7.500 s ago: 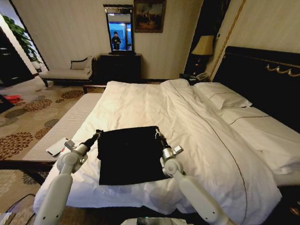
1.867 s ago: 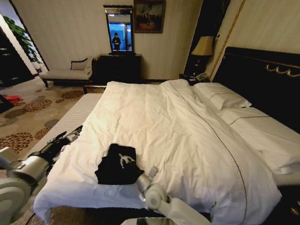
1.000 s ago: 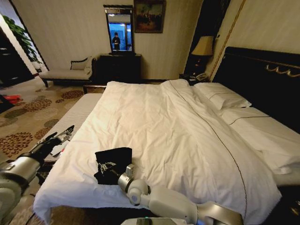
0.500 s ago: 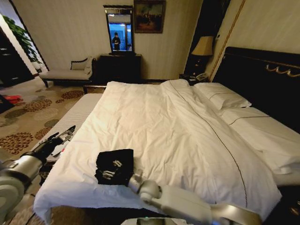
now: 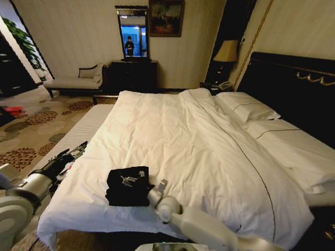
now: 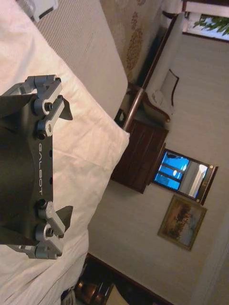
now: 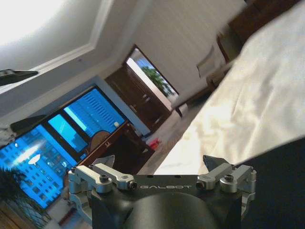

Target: Fold the clothes on the bed.

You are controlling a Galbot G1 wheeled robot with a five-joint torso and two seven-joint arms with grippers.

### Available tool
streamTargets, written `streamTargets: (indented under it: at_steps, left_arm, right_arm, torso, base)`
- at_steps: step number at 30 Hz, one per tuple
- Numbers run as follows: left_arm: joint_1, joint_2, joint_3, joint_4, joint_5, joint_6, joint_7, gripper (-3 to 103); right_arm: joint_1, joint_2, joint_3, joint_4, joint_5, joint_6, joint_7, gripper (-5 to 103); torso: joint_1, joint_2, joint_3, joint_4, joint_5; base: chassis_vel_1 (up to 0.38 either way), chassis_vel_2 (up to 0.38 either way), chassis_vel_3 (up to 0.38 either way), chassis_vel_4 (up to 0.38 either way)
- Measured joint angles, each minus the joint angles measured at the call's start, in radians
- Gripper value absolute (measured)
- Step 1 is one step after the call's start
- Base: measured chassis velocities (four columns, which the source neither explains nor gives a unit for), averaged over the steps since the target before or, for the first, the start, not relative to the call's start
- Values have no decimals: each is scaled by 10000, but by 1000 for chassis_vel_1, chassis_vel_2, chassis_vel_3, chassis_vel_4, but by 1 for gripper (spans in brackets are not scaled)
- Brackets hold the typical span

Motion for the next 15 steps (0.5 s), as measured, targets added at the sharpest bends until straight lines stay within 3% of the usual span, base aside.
streamTargets:
  at_steps: [4, 8, 9, 13, 15]
  left_arm:
    - [129, 29, -331, -115, -166, 0, -29, 100]
    - [277, -1, -562, -269, -235, 18, -80, 100]
    - [277, -1, -562, -269, -235, 18, -80, 100]
    - [337, 30, -736, -275, -289, 77, -132, 100]
    - [337, 40, -756, -258, -301, 90, -150, 100]
  right_arm:
    - [179, 312, -379, -11, 674, -605, 394, 100]
    - [546, 687, -686, -475, 1696, -1845, 2455, 100]
    - [546, 687, -686, -475, 1696, -1845, 2455, 100]
    - [617, 991, -751, -338, 2625, -2911, 3890, 100]
    - [619, 1029, -757, -225, 2800, -3037, 4143, 100]
  torso:
    - [-1, 1, -1, -1, 0]
    - [0, 0, 0, -3, 0]
    - [0, 0, 0, -3, 0]
    - [0, 0, 0, -4, 1]
    - [0, 0, -1, -4, 1]
  base:
    - [0, 0, 0, 0]
    - [0, 0, 0, 0]
    - [0, 0, 0, 0]
    - [0, 0, 0, 0]
    - [0, 0, 0, 0]
